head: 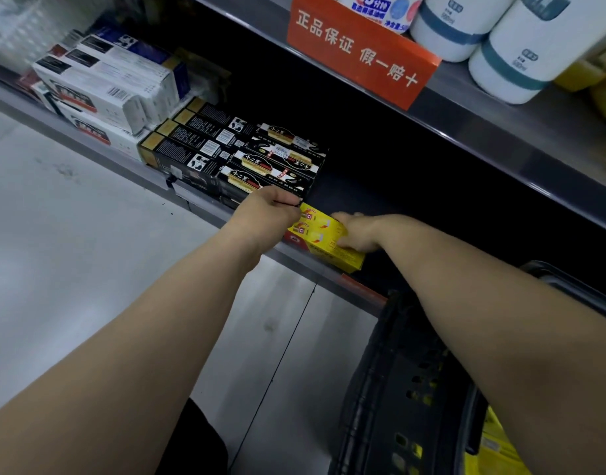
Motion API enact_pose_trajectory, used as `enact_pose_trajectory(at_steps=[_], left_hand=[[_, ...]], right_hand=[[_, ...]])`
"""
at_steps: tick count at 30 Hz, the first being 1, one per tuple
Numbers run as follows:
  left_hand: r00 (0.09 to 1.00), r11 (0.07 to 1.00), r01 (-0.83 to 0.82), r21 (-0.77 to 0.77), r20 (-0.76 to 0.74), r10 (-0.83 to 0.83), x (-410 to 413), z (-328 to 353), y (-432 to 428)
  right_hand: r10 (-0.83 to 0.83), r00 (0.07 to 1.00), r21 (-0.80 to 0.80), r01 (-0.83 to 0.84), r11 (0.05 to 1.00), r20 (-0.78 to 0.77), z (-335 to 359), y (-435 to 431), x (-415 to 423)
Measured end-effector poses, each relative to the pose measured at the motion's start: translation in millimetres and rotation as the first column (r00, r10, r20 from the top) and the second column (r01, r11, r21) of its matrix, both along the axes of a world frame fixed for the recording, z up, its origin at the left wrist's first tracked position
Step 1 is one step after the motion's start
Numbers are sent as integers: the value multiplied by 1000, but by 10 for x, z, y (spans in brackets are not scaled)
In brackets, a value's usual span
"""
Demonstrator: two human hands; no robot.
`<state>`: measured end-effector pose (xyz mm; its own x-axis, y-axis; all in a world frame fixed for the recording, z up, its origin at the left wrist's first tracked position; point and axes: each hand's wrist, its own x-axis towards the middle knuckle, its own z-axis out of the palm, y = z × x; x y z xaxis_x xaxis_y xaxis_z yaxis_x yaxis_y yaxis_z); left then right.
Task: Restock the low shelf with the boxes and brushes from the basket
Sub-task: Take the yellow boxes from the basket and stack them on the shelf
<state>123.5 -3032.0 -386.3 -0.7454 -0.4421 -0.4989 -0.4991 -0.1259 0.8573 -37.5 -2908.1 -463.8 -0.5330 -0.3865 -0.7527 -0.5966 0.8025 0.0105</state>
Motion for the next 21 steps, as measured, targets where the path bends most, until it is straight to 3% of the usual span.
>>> enact_pose_trajectory(at_steps=[7,11,15,18,21], left_hand=[[998,997,54,-62,-33,-56,21,112,60],[956,948,223,-229,-140,-259,44,314,235],[825,829,372,-416,-260,-501,130,578,589],[711,728,422,-540,-301,-636,256,710,885],[544,520,455,-723,-236,-805,364,773,1139]], right_hand=[[1,999,-33,-3,999,-49,224,-22,129],[-8,997,-252,-11,968,-76,855,-55,269],[-198,975,-591,220,776,104,1610,428,566],[-278,940,-693,335,639,198,1955,1126,895],[-427,852,-728,495,474,301,2004,1836,1167]])
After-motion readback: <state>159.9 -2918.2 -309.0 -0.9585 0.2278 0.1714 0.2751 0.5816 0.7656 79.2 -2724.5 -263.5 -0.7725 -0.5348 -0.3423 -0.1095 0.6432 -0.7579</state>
